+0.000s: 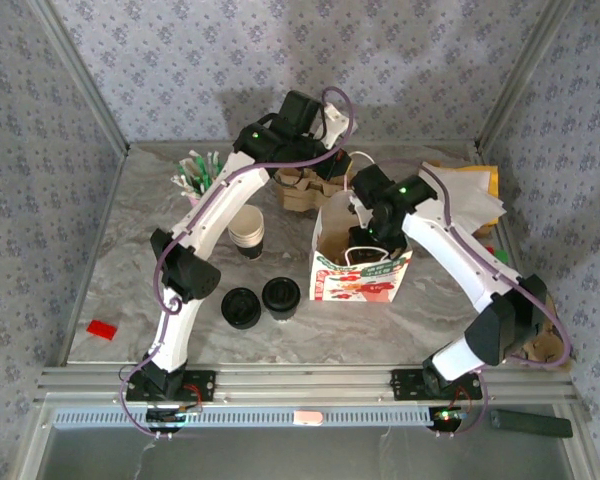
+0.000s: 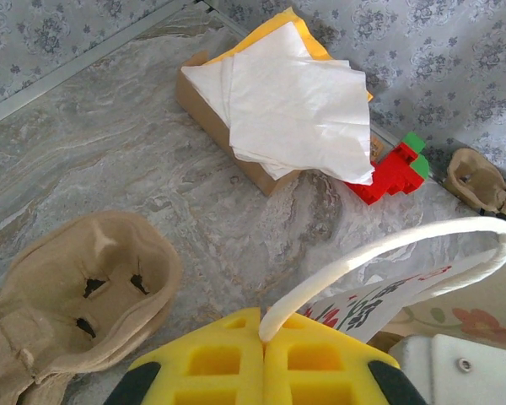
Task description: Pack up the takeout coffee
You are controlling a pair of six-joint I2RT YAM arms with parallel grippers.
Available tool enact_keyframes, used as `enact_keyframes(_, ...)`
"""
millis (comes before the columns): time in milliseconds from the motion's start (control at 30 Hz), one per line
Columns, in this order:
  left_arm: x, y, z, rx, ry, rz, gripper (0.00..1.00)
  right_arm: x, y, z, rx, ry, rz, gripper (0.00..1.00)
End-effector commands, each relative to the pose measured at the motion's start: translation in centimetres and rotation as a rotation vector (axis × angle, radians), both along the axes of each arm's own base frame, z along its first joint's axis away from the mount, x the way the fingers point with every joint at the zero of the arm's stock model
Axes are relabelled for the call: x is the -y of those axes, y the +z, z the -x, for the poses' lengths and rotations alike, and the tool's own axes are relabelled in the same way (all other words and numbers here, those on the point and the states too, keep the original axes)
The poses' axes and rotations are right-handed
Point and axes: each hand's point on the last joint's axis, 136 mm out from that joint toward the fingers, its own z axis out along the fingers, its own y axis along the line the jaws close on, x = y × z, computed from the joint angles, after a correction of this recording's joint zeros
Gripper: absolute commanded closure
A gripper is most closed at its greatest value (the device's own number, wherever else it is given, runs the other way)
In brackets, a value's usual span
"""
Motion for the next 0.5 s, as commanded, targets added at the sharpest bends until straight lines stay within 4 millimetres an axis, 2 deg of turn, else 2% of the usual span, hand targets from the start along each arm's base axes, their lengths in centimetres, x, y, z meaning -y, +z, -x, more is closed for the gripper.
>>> enact_keyframes(0,-0.7,3.5,0.1,0.056,0.019,0.054,1.0,0.4,-0.8,1.2,-0.068,0.029,0.038,0.67)
enact_keyframes(467,-1.1,4.4,0.9,0.06,0.016,0.061,1.0,1.0,-3.3,1.2,-0.168,-0.014,0.104,0.67)
